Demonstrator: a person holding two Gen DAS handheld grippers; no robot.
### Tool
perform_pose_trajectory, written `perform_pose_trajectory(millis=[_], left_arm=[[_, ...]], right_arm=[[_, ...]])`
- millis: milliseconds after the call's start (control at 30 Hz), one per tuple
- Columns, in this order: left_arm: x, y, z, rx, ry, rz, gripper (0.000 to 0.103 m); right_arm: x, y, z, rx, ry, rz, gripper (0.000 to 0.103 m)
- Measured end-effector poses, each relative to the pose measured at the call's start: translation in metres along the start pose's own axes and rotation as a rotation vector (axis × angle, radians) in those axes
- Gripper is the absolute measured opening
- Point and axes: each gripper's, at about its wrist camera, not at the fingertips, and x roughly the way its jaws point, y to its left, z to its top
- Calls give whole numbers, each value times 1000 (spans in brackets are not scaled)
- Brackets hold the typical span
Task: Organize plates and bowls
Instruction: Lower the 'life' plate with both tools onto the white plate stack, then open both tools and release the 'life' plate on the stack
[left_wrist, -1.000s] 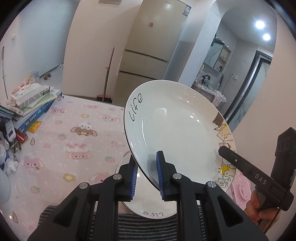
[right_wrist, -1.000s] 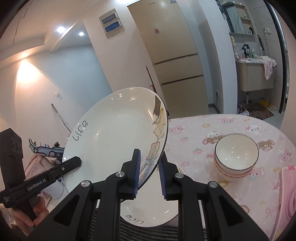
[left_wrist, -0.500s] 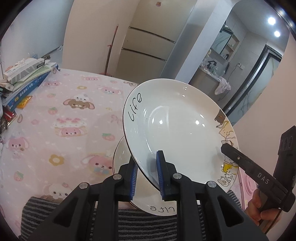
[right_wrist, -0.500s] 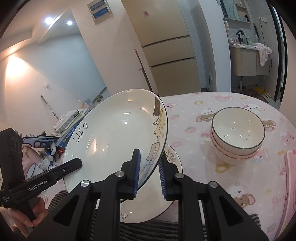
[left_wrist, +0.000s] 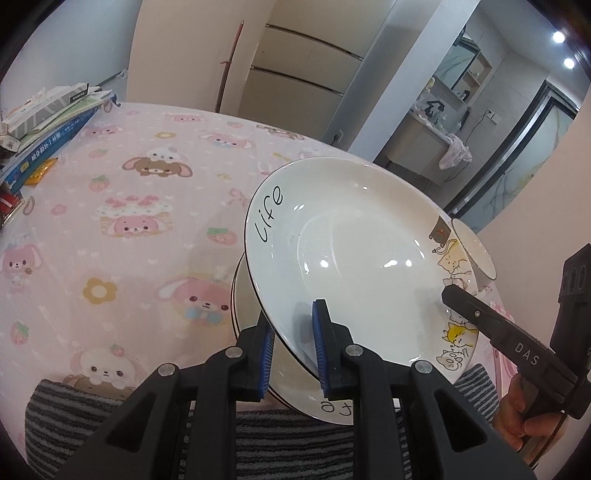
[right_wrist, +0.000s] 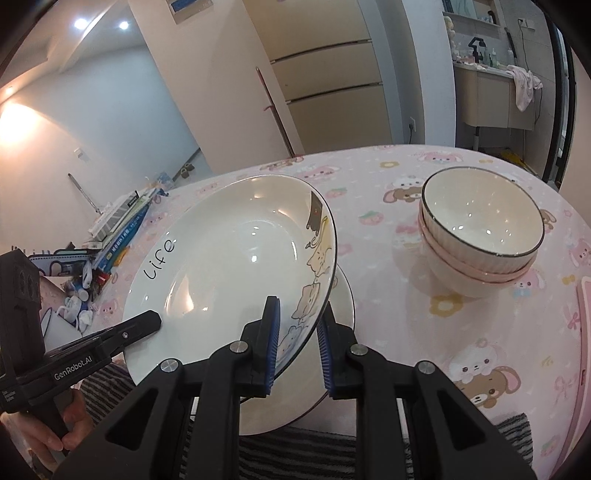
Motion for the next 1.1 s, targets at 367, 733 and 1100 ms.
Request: perform_pose_trajectory(millis=[367, 733, 1100], left_arm=[[8, -1, -4, 31, 5, 53, 20], [26, -6, -11, 63, 73, 52, 23], [29, -13, -11, 94, 85, 95, 29]], right_arm=[[14, 5, -5, -42, 60, -45, 20], [21, 3, -10, -64, 82, -121, 22], [22, 10, -12, -111, 74, -159, 23]])
